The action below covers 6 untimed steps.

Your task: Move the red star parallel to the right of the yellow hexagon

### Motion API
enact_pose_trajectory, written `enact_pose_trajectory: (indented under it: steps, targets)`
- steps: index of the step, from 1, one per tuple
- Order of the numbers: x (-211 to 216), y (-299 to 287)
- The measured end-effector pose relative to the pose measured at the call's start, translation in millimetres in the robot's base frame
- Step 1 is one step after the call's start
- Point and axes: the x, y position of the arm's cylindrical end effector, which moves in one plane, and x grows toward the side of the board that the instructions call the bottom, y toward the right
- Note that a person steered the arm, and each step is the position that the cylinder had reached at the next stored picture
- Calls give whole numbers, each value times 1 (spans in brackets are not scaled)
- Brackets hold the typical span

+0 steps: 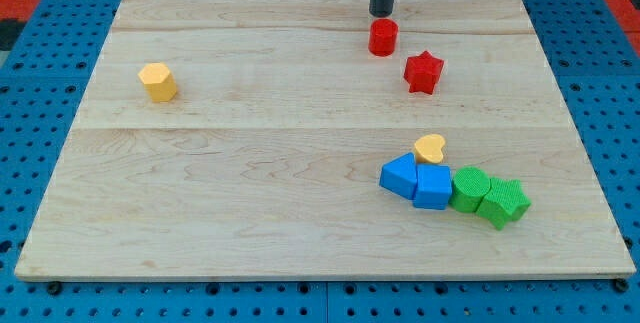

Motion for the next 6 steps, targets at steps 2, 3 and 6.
enact_pose_trajectory:
  steps: [2, 3, 6]
  targets:
    - [51, 17]
    - [62, 50]
    - [153, 44]
